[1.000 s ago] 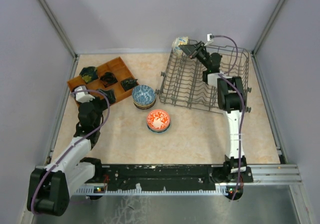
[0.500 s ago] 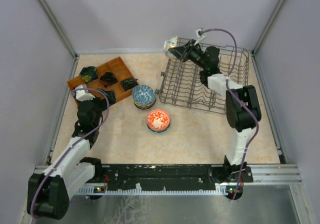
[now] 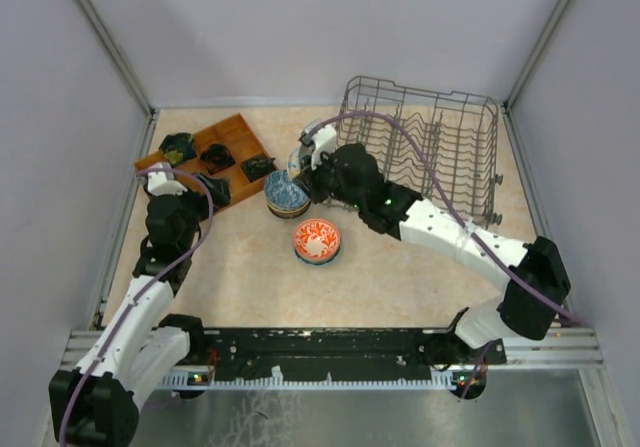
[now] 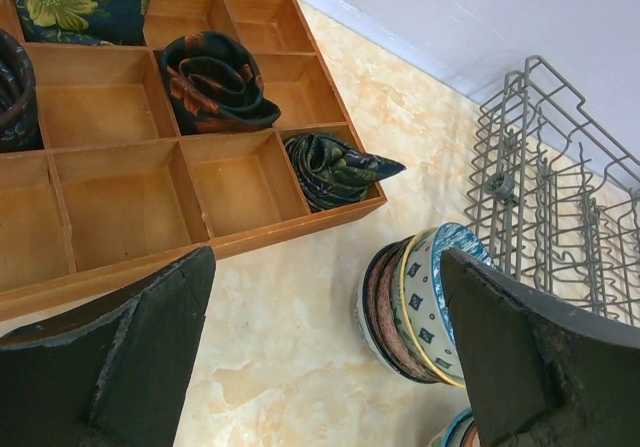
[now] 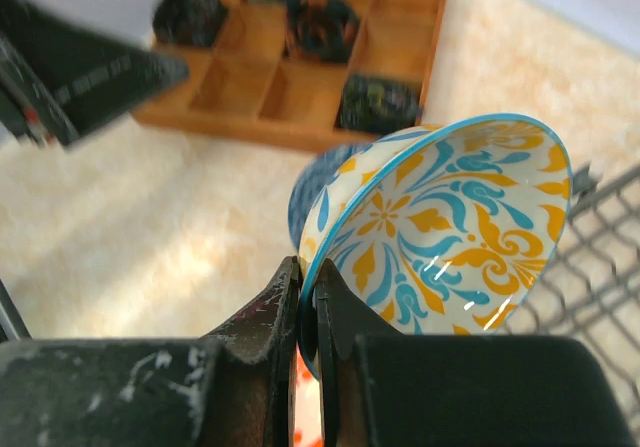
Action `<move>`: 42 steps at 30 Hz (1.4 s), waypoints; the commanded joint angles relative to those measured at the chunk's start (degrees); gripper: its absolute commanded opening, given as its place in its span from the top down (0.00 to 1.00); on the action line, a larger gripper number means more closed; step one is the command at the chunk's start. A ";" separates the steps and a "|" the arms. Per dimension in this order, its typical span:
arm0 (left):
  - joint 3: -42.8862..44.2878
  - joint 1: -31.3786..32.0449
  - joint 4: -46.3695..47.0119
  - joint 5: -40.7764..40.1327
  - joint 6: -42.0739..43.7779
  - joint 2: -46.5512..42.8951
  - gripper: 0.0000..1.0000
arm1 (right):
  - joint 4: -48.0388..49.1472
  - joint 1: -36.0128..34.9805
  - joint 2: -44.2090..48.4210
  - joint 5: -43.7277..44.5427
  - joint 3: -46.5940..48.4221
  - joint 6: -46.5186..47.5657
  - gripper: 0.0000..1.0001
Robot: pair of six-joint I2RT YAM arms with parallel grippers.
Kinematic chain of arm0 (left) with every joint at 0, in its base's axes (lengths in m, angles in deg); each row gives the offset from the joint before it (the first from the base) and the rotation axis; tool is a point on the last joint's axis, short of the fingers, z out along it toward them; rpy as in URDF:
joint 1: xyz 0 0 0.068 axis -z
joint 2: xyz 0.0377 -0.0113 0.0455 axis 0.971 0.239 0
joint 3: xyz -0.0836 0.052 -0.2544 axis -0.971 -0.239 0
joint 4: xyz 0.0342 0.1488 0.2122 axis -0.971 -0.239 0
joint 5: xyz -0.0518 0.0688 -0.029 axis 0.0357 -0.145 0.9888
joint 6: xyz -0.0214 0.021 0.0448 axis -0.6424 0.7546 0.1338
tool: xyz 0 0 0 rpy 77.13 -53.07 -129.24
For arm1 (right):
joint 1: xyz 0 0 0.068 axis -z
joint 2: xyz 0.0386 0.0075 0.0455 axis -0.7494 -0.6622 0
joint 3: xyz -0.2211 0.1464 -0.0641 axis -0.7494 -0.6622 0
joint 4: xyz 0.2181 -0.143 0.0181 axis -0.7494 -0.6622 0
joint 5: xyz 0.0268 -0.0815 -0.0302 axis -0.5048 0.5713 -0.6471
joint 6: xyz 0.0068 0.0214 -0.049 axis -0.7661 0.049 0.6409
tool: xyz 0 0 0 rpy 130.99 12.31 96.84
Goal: Unload the bowls from the dish rack
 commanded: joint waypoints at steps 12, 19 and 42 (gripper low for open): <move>4.41 -0.34 -8.12 0.37 0.60 -2.30 0.01 | -33.03 -18.00 -4.91 23.41 10.43 1.02 1.00; 4.39 -0.34 -8.21 0.48 0.72 -3.17 0.01 | -39.52 -19.76 -9.94 23.46 14.74 0.31 1.00; 4.06 -0.34 -8.73 -1.45 1.07 -4.69 0.01 | -44.45 -19.73 -20.19 23.04 20.06 -0.92 0.97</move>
